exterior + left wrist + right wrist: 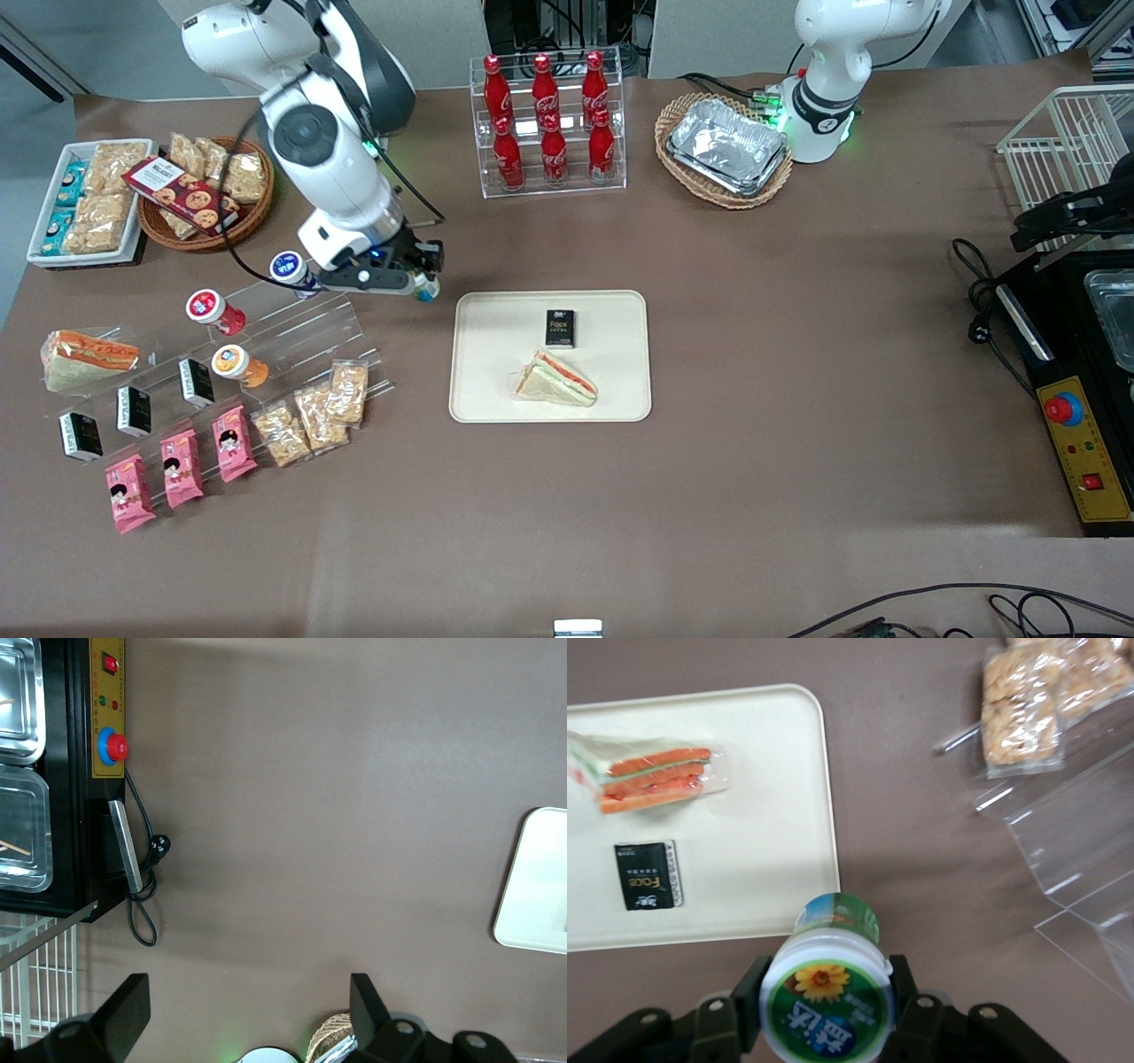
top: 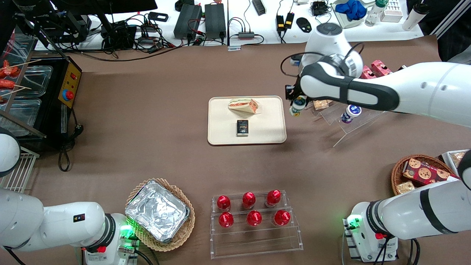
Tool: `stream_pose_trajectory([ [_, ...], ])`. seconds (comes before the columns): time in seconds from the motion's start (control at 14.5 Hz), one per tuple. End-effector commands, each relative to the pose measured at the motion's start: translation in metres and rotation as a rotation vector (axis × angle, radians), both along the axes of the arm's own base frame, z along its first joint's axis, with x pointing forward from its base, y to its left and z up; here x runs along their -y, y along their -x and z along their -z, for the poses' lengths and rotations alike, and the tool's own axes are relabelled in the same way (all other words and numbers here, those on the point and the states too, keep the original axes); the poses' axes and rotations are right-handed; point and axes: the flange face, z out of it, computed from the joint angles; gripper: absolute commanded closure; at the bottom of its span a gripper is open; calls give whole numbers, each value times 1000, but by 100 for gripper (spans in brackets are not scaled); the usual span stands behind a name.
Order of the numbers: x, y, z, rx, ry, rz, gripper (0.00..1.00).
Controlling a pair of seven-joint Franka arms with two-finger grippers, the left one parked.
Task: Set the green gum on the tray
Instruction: 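Carry the held green gum tub over to the cream tray, then lower the green gum tub onto the tray and open the right gripper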
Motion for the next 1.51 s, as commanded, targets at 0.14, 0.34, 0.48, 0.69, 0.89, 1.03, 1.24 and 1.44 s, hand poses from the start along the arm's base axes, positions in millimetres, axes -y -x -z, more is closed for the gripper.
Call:
stream_pose_trajectory([
  [0.14, -22, 3, 56, 0, -30, 30, 94],
  [0.34, -26, -2, 78, 2, -33, 52, 94],
  [0.48, -27, -7, 100, -8, -39, 70, 94],
  [0.69, -31, -11, 120, -9, -49, 75, 94],
  [0.89, -38, -15, 136, -3, -64, 105, 94],
  [1.03, -48, -9, 141, -4, -58, 116, 94],
  [1.24, -54, -5, 147, 14, -29, 128, 94],
  [1.44, -62, 1, 151, 41, 11, 145, 94],
])
